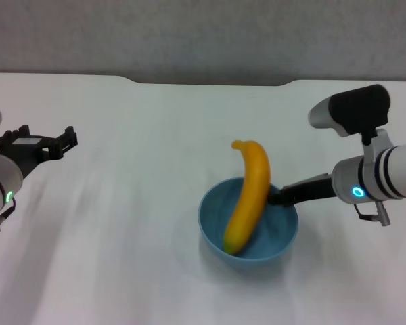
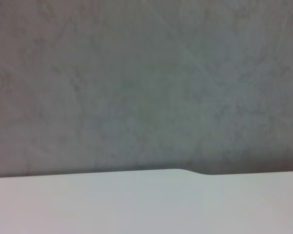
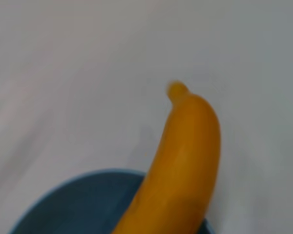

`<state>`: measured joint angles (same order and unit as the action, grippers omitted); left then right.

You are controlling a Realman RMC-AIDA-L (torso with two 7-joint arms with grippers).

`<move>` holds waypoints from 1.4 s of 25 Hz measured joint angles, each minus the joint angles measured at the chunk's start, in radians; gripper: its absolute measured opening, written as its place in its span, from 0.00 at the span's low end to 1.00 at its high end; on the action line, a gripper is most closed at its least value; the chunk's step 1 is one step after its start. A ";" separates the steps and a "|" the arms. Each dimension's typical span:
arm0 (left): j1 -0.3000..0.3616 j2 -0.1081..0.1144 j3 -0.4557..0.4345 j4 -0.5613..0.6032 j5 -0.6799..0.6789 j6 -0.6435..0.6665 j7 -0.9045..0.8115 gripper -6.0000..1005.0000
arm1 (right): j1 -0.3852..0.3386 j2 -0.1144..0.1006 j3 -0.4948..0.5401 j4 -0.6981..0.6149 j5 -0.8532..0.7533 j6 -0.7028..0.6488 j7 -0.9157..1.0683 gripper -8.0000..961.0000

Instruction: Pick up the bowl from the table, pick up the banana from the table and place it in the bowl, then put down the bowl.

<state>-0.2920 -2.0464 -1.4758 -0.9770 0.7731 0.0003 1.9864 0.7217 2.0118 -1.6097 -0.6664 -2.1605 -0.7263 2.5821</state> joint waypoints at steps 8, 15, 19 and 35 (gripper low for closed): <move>0.023 0.002 -0.003 -0.007 0.000 -0.014 0.001 0.89 | -0.131 -0.010 0.027 -0.220 -0.004 -0.071 -0.010 0.50; 0.044 0.003 -0.043 -0.003 0.000 -0.108 -0.009 0.89 | -0.245 -0.010 0.087 -0.384 -0.007 -0.110 -0.102 0.77; 0.066 0.003 -0.110 0.023 -0.008 -0.238 -0.010 0.89 | -0.370 -0.005 0.090 -0.565 0.026 -0.067 -0.211 0.89; 0.049 0.003 -0.270 0.370 -0.234 -0.796 0.211 0.89 | -0.487 -0.004 0.121 -0.380 1.028 -0.046 -1.203 0.89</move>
<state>-0.2427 -2.0437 -1.7456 -0.6074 0.5395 -0.7954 2.1975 0.2350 2.0077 -1.4886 -1.0463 -1.1325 -0.7728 1.3789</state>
